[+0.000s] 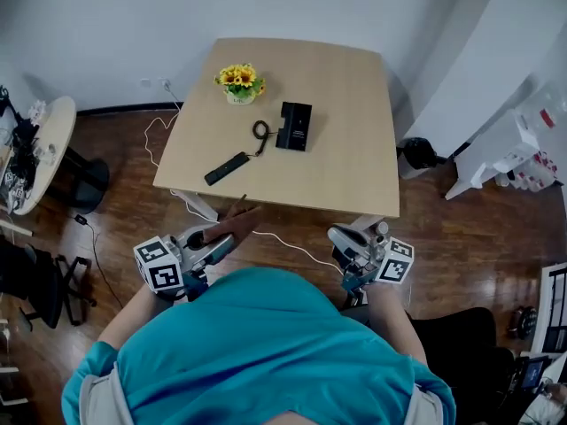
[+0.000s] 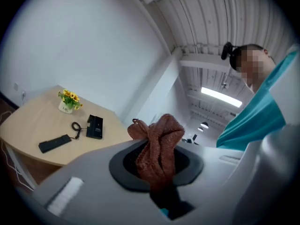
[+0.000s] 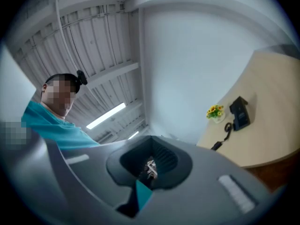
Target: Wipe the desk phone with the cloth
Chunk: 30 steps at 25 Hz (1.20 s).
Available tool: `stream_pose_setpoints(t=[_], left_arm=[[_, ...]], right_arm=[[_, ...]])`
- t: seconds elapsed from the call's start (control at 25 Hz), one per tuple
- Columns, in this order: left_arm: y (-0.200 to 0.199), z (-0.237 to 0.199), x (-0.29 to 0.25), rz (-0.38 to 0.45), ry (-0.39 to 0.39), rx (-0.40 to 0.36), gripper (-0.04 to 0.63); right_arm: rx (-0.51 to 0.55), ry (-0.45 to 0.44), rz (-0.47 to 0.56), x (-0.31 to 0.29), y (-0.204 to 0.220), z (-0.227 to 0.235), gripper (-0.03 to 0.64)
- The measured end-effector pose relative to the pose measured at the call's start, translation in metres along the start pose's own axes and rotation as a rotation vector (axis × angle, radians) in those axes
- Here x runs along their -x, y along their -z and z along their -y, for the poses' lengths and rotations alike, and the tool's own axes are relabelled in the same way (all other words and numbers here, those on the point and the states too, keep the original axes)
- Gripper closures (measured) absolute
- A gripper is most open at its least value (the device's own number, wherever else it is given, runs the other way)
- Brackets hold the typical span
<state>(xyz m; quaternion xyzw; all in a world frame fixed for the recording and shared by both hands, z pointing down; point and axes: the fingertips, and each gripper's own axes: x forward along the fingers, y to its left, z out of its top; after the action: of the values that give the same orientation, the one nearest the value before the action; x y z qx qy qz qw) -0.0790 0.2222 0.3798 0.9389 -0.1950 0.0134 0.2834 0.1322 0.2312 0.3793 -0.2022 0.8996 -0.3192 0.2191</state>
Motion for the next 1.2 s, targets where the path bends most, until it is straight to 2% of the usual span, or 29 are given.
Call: stream_pose_setpoints(t=[0.08, 0.28, 0.52, 0.64, 0.76, 0.88, 1.0, 1.08, 1.2], left_arm=[[0.004, 0.002, 0.011, 0.023, -0.005, 0.03, 0.528], [0.017, 0.005, 0.056, 0.05, 0.015, 0.026, 0.528], [0.032, -0.012, 0.143, 0.081, 0.032, 0.03, 0.528], [0.044, -0.018, 0.173, 0.065, 0.068, 0.046, 0.528], [0.057, -0.013, 0.179, 0.032, 0.12, 0.078, 0.528], [0.065, 0.006, 0.174, 0.029, 0.149, 0.063, 0.528], [0.06, 0.02, 0.165, 0.071, 0.129, 0.034, 0.528], [0.063, 0.032, 0.156, 0.098, 0.109, 0.053, 0.528], [0.085, 0.065, 0.131, 0.067, 0.123, 0.05, 0.528]], right_arm=[[0.016, -0.011, -0.042, -0.011, 0.021, -0.015, 0.617], [0.085, 0.02, -0.111, -0.041, 0.062, -0.051, 0.617], [0.207, 0.168, -0.055, -0.094, 0.098, -0.089, 0.617], [0.268, 0.255, -0.054, -0.112, 0.119, -0.099, 0.616], [0.295, 0.292, -0.051, -0.119, 0.128, -0.111, 0.617], [0.349, 0.316, -0.076, -0.107, 0.133, -0.126, 0.617], [0.364, 0.334, -0.098, -0.083, 0.137, -0.132, 0.617], [0.362, 0.346, -0.126, -0.066, 0.143, -0.132, 0.617], [0.391, 0.342, -0.181, -0.038, 0.148, -0.136, 0.617]])
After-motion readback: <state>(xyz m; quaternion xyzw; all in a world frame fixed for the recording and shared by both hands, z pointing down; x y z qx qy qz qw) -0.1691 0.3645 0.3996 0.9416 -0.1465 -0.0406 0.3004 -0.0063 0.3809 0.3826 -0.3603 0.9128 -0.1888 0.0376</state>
